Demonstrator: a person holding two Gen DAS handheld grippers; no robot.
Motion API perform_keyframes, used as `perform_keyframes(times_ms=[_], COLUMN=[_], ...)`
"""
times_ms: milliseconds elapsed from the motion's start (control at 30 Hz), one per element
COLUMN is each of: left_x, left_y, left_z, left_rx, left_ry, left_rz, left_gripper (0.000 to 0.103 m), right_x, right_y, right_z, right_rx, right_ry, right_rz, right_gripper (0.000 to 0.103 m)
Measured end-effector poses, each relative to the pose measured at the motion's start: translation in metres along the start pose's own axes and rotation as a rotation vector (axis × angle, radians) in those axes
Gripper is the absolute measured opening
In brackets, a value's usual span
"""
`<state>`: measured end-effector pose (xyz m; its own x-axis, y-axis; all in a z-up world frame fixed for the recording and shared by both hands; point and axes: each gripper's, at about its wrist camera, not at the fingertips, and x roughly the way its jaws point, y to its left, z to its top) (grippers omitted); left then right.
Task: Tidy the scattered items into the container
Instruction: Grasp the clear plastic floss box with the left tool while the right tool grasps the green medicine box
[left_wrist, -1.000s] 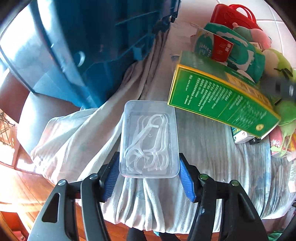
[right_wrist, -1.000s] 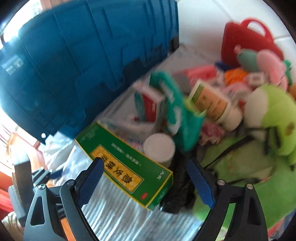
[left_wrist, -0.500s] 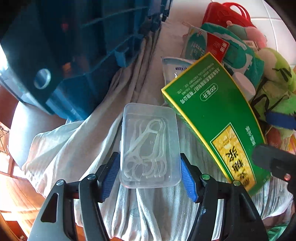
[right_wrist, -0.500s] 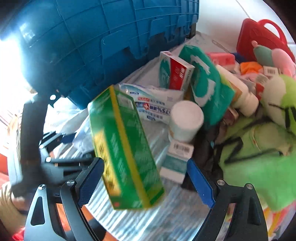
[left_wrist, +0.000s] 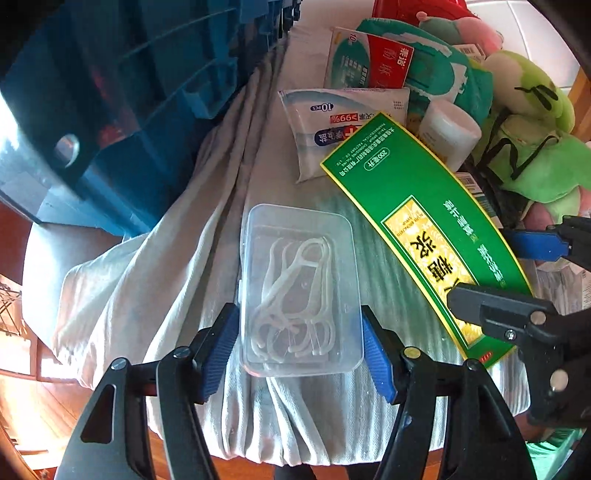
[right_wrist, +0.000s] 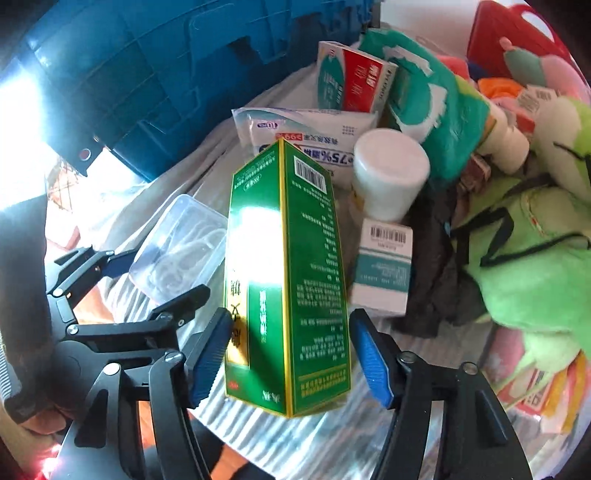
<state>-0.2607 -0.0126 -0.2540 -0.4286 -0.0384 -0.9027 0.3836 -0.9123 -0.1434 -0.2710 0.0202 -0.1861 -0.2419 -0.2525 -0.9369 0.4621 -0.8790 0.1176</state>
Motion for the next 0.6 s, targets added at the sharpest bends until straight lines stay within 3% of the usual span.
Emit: perform_keyframes(times_ms=[133,200,300,333,600], left_x=[0.01,0.008,0.005,0.004,-0.031], left_y=[0.0,0.001,0.004,0.006,0.004], left_z=[0.002,-0.001,-0.005,-0.005,-0.002], left_rx=[-0.002,0.001,-0.005,-0.011,-0.018], left_ry=[0.004,-0.008,-0.009,-0.009,-0.067], left_rz=[-0.004,-0.003,-0.007,-0.01,-0.01], left_gripper=[0.063,0.063,0.063,0.063,0.063], right_x=[0.011,0.019,0.035,0.036,-0.008], right_y=[0.001,0.002,0.005,0.007,-0.012], right_z=[0.015,0.02,0.024,0.023,0.009], right_rx=[-0.005,-0.002,-0.021,-0.037,0.031], right_ry=[-0.024,-0.016,0.022,0.012,-0.077], right_rz=[-0.005,-0.011,-0.037,-0.053,-0.017], right_gripper=[0.069,0.075,0.069,0.057,0.056])
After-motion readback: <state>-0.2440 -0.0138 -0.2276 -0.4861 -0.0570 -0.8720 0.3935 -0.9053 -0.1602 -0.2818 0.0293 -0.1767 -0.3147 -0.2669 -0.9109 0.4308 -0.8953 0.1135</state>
